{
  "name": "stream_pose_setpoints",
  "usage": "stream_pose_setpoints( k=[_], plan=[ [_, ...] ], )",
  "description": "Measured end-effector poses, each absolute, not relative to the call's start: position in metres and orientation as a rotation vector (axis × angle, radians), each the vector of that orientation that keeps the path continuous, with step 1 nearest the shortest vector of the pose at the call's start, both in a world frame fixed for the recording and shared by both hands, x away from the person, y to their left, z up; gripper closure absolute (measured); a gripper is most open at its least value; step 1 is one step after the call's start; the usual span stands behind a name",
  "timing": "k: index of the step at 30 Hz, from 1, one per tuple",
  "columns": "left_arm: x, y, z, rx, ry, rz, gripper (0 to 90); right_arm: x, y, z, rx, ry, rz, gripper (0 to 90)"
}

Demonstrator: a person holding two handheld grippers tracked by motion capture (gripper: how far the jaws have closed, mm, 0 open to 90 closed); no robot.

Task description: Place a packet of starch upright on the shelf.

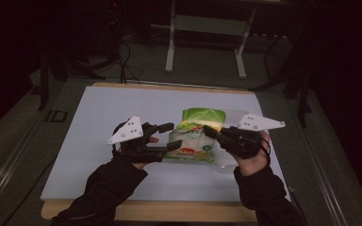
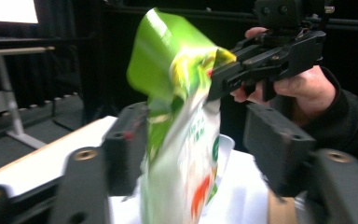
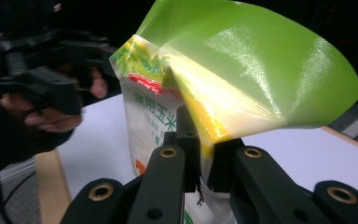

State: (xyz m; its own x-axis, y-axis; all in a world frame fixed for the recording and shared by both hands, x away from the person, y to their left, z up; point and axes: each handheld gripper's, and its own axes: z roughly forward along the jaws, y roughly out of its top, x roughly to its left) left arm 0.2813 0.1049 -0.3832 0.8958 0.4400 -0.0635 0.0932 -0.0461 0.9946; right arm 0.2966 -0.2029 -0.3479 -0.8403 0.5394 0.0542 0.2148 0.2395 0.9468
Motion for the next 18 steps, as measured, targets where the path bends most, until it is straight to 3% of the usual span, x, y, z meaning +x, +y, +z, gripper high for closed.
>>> stream_pose_setpoints(
  k=[3, 5, 7, 18],
  plan=[
    [0.283, 0.109, -0.389, 1.610, 0.474, 0.289, 15.8, 0.305, -0.221, -0.341, 0.755, 2.172, 1.638, 85.8],
    [0.286, 0.111, -0.395, 1.638, 0.524, 0.295, 12.6, 0.307, -0.225, -0.339, 0.770, 2.156, 1.635, 85.8],
    [0.288, 0.113, -0.403, 1.671, 0.562, 0.293, 1.8, 0.312, -0.234, -0.336, 0.791, 2.129, 1.623, 85.8],
    [0.289, 0.144, -0.454, 1.797, 0.704, 0.258, 1.0, 0.351, -0.281, -0.331, 0.927, 2.021, 1.533, 85.8]
  ],
)
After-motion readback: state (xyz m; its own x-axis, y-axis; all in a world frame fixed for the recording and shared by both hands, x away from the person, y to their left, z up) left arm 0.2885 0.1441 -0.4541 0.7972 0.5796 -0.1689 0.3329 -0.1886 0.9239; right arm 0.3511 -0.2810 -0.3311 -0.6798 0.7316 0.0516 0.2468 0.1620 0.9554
